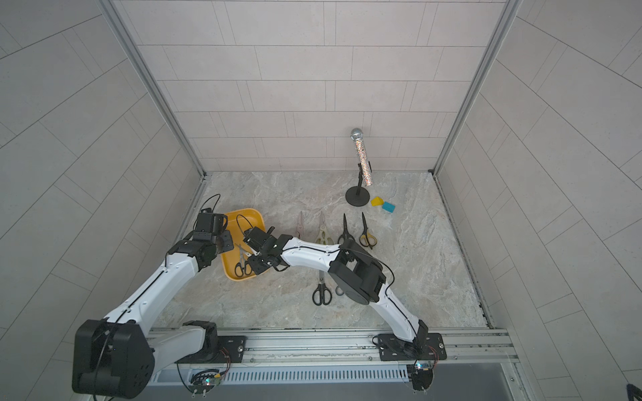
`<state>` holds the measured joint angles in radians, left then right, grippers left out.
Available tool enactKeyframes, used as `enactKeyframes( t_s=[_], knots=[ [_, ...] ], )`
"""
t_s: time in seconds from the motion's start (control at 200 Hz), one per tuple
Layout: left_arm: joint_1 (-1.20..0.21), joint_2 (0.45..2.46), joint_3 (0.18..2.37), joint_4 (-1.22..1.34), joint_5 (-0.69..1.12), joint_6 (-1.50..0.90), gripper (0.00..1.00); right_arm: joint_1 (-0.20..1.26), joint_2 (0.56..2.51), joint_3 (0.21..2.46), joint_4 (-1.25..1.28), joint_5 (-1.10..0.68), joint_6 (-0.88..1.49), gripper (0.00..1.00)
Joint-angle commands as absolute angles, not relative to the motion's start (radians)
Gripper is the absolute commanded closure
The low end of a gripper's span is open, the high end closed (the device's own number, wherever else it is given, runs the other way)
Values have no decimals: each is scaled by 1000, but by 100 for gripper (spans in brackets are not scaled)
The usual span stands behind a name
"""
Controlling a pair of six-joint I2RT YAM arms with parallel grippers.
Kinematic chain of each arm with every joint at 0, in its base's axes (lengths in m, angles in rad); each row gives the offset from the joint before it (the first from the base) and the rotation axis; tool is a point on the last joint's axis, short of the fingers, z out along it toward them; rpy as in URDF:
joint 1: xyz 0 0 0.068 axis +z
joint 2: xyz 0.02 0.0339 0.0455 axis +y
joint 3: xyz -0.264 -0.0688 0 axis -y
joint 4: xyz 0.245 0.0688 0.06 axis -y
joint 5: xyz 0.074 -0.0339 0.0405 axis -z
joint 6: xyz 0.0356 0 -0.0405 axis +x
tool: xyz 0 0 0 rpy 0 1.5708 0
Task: Take the scissors out of the storage box
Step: Pick up the scissors from the storage box.
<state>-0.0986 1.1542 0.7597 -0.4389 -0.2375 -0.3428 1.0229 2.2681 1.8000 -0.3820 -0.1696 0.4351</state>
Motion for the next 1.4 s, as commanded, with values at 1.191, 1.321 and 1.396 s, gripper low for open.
enactKeyframes(
  t_s=[1.191, 1.321, 1.396],
  knots=[
    [-99, 1162, 790, -454, -216, -332, 100, 1012, 2484, 1933, -491, 73, 304, 79],
    [-98, 1164, 791, -451, -219, -332, 100, 1009, 2425, 1871, -411, 42, 307, 92],
    [-98, 1166, 791, -451, -223, -330, 100, 1009, 2393, 1856, -391, 42, 304, 95]
  ],
)
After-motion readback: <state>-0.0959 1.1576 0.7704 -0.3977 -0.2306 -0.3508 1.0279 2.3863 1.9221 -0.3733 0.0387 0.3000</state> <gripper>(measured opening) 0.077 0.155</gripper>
